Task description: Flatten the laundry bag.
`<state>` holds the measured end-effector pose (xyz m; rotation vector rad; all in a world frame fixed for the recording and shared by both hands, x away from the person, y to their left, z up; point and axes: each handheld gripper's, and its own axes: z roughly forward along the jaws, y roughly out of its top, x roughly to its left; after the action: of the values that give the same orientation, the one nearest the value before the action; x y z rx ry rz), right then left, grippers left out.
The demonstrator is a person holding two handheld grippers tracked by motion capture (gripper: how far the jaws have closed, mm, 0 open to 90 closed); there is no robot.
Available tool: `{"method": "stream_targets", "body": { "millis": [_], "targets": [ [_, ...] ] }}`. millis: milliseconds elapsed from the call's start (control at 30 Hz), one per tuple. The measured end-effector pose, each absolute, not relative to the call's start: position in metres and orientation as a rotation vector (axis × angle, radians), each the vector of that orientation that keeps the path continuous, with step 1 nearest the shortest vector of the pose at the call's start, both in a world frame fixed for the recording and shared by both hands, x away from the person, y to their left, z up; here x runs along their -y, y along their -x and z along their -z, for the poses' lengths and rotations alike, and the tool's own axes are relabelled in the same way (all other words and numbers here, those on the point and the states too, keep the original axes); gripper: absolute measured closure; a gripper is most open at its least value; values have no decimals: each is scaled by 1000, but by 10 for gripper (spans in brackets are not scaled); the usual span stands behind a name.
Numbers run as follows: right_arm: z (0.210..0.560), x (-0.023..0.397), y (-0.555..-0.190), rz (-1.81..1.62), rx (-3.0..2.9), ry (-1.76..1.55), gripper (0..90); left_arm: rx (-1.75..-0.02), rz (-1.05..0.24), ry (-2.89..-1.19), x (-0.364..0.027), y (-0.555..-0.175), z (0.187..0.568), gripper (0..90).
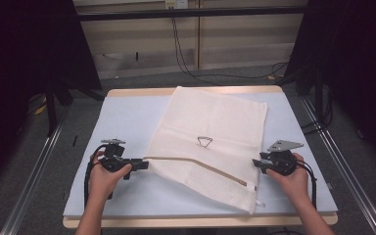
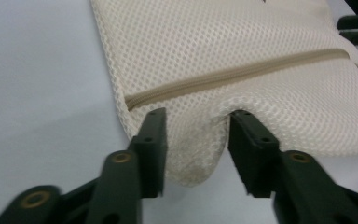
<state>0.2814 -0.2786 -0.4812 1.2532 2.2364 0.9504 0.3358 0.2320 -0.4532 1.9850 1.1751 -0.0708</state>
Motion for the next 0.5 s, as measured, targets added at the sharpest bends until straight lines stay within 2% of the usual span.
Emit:
{"method": "stream_targets", "body": {
  "millis": [67, 133, 333, 500],
  "targets": [
    [482, 279, -281, -949, -2237, -1256, 588, -1187, 9, -1975, -233, -339, 453, 339],
    [482, 279, -281, -945, -2236, -1247, 594, -1194, 26, -1956, -234, -343, 454, 274],
    [483, 279, -281, -949, -2236, -1249, 595, -1172, 21, -1985, -234, -344, 450, 217],
    [483, 280, -281, -946, -2234, -1250, 595, -1150, 66, -1979, -231, -345, 451, 181]
  ]
}}
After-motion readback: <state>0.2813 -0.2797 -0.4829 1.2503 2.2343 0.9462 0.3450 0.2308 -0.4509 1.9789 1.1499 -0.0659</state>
